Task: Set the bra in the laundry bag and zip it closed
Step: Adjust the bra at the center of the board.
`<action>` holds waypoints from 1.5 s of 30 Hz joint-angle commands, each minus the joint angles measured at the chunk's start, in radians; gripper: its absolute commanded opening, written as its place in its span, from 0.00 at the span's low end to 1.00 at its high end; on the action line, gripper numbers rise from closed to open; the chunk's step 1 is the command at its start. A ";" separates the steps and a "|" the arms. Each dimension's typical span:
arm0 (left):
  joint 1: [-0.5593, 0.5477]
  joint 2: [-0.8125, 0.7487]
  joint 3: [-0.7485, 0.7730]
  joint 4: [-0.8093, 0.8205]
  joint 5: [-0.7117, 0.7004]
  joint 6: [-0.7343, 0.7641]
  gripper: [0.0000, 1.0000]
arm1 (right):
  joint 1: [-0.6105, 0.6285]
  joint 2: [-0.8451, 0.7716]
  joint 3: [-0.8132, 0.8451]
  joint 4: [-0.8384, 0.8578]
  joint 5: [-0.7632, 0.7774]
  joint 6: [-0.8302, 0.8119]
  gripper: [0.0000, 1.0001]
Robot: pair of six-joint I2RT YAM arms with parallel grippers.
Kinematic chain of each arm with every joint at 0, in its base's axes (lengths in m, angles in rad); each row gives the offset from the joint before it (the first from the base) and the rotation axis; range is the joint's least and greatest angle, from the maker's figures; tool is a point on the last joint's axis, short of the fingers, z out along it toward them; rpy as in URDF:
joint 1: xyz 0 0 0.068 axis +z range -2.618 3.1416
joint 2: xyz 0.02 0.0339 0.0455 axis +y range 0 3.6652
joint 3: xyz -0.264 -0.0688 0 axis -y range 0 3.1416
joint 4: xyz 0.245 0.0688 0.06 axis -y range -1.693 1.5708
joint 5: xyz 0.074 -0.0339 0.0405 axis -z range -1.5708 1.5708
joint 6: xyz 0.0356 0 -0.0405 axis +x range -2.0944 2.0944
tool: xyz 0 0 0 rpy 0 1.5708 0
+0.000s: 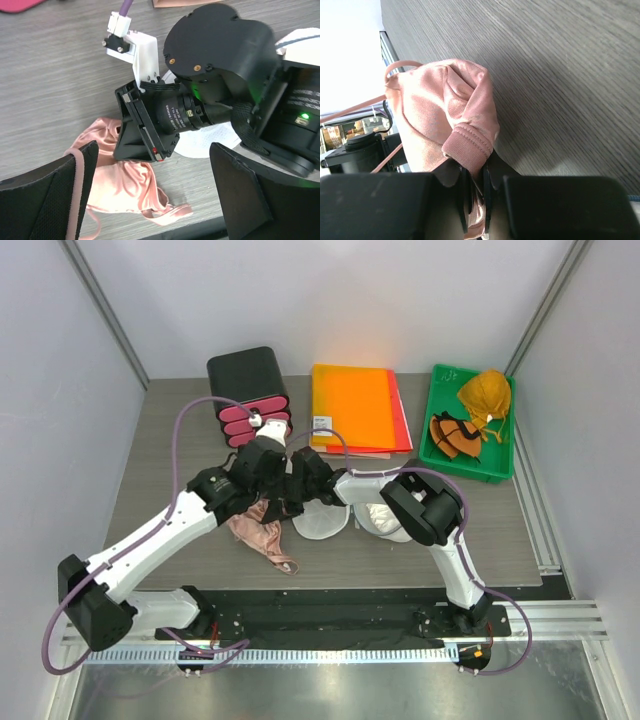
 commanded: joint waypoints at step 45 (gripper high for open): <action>0.094 -0.305 -0.326 0.028 -0.171 -0.595 0.94 | -0.084 -0.231 0.023 -0.102 0.072 -0.046 0.84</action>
